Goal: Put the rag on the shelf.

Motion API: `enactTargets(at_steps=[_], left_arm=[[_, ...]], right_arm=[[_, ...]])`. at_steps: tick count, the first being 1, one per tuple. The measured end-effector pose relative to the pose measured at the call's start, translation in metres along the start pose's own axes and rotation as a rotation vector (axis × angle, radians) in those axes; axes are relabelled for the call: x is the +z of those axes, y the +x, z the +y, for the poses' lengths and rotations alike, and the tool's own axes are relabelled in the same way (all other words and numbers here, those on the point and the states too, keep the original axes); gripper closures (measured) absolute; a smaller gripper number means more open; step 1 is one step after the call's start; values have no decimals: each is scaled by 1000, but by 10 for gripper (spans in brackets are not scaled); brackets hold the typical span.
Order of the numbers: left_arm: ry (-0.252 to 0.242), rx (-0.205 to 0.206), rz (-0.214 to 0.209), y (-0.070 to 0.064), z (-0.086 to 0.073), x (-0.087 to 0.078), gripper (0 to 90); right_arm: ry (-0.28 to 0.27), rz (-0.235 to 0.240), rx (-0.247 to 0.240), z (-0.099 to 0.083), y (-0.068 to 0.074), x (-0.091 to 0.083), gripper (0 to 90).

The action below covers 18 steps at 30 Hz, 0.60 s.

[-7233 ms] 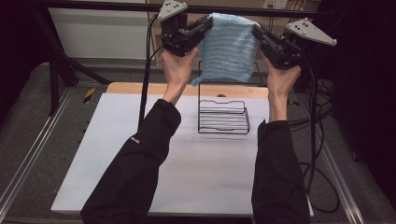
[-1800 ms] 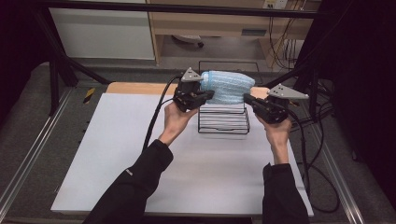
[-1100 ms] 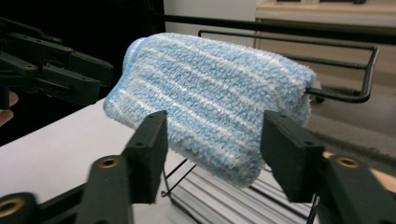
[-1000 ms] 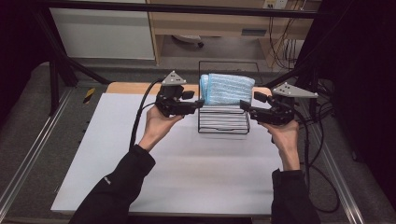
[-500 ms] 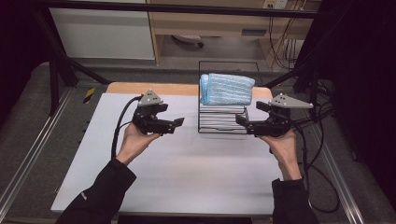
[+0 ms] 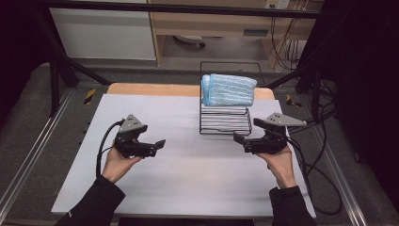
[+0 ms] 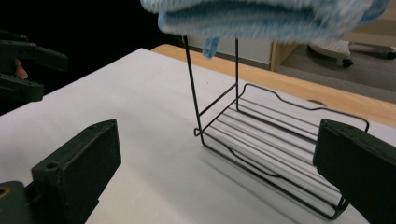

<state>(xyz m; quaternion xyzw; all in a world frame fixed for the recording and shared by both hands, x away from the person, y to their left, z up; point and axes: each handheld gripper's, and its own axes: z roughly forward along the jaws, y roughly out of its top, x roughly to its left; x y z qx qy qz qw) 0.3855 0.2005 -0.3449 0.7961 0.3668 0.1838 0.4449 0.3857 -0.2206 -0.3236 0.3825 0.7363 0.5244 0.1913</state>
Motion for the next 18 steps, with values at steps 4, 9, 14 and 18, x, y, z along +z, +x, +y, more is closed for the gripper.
enactTargets(at_steps=[4,9,14,18], left_arm=[[-9,-18,-3,6,-21,-6,130],[2,-45,8,13,-46,-12,131],[7,-59,12,18,-66,-17,132],[21,-56,14,22,-81,-20,132]], right_arm=[[21,17,8,-18,0,4,14],[57,26,21,-42,-1,10,14],[98,44,26,-65,-2,14,13],[123,51,18,-79,-5,14,13]])
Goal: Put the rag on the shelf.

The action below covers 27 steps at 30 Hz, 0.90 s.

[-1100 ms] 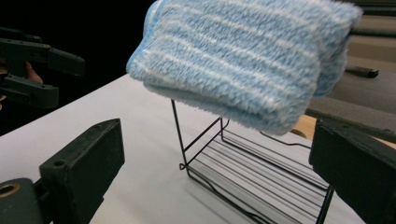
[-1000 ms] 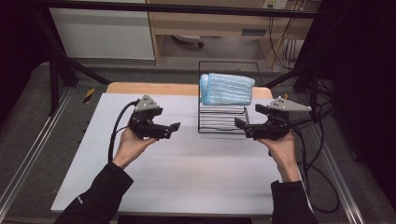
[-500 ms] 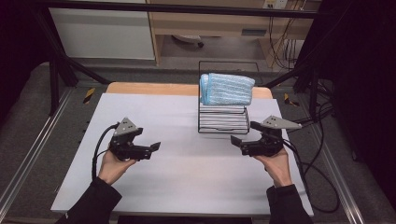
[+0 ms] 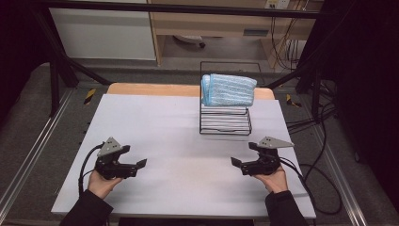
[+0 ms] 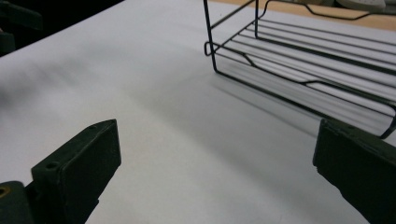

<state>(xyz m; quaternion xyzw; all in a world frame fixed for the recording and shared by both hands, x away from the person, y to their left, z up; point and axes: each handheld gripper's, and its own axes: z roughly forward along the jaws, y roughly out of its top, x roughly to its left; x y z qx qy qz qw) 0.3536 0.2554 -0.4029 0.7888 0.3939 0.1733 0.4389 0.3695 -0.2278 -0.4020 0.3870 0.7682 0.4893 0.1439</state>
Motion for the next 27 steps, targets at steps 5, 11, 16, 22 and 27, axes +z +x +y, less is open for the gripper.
enactTargets(at_steps=[5,11,16,22,27], left_arm=[[12,-16,-3,7,-14,-2,132],[16,-30,6,13,-28,-3,132],[33,-24,5,13,-37,-2,132],[43,-15,-4,11,-39,2,132],[43,-11,-4,10,-39,2,132]], right_arm=[[29,8,7,-14,-4,0,12],[41,19,10,-29,-9,-5,12],[69,17,12,-42,-10,-5,12],[80,12,11,-47,-13,-5,12],[71,11,36,-48,-17,-7,12]])
